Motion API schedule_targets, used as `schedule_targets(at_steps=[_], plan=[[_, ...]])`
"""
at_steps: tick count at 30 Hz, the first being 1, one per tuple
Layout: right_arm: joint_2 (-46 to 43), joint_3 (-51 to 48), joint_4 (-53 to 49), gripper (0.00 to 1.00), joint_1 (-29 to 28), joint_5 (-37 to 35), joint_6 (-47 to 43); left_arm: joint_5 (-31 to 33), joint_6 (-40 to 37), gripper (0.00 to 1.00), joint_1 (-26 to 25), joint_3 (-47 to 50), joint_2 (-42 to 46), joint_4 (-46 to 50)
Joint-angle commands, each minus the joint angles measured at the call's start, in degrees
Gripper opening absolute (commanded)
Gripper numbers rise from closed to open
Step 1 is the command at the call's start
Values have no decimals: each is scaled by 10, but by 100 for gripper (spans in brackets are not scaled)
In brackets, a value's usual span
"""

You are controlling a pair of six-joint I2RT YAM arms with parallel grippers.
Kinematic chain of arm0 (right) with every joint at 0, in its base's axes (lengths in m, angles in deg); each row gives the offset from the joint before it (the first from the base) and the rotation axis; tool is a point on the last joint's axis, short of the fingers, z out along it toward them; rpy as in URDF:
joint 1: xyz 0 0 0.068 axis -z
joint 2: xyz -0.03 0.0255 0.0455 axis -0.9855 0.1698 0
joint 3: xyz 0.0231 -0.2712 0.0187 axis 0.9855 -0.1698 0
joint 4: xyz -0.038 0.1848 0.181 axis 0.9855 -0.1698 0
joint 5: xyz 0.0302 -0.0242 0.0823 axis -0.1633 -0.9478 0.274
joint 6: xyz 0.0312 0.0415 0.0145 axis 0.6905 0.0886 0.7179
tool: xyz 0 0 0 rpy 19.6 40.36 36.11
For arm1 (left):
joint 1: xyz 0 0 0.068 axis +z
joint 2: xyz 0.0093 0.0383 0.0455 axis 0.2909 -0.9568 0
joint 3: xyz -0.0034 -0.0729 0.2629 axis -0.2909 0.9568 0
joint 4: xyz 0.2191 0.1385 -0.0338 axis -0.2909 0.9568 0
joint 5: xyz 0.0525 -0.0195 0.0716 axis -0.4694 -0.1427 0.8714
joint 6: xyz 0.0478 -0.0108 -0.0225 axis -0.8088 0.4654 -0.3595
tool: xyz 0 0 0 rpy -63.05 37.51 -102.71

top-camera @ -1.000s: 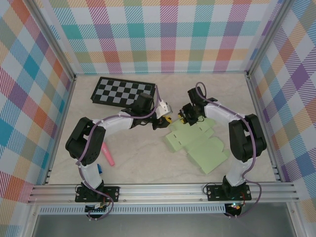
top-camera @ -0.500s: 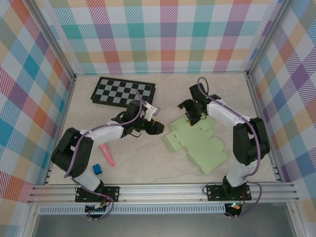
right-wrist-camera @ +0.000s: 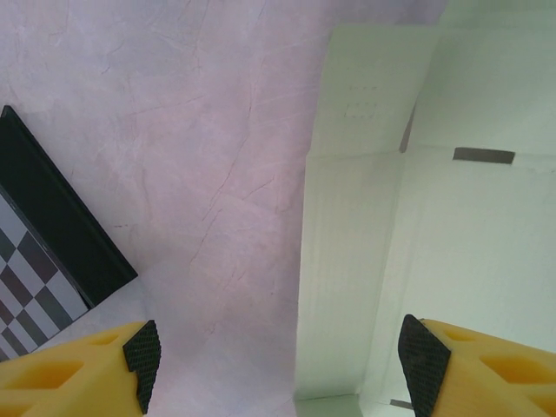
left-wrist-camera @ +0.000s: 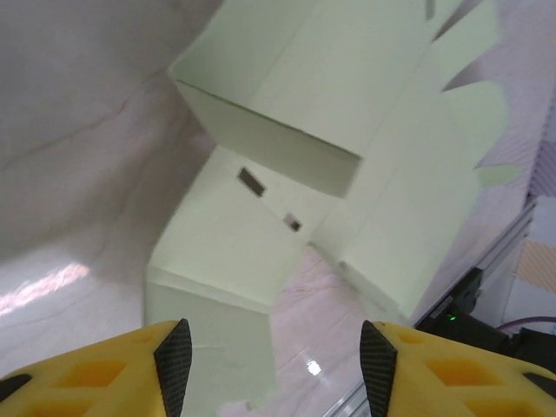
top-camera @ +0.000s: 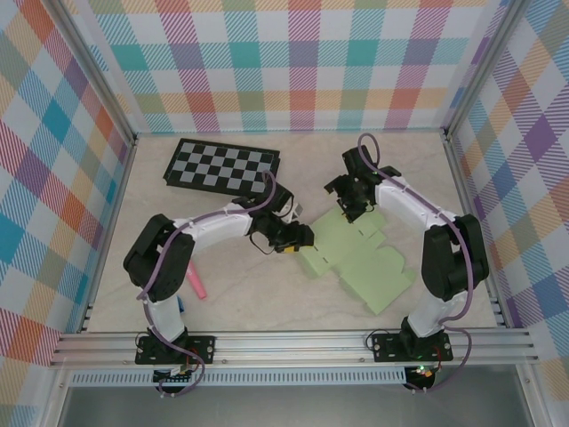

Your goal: Fold the paper box

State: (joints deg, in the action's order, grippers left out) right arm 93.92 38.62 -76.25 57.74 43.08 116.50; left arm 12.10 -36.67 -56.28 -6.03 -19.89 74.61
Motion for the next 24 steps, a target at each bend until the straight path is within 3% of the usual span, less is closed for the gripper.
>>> schedule_targets(at_steps=[1, 8, 12, 19, 24], plan=[[-17, 2, -15, 75, 3, -9, -6, 27, 27, 55, -1, -9, -3, 90], [-19, -8, -4, 75, 10, -3, -10, 79, 37, 60, 0, -10, 25, 118], [-16, -13, -1, 74, 13, 1, -7, 3, 45, 55, -2, -7, -10, 96], [-25, -19, -5, 74, 18, 3, -10, -59, 62, 50, -8, -4, -18, 51], [-27, -30, 1, 74, 20, 4, -5, -82, 84, 37, -8, 18, -38, 38]])
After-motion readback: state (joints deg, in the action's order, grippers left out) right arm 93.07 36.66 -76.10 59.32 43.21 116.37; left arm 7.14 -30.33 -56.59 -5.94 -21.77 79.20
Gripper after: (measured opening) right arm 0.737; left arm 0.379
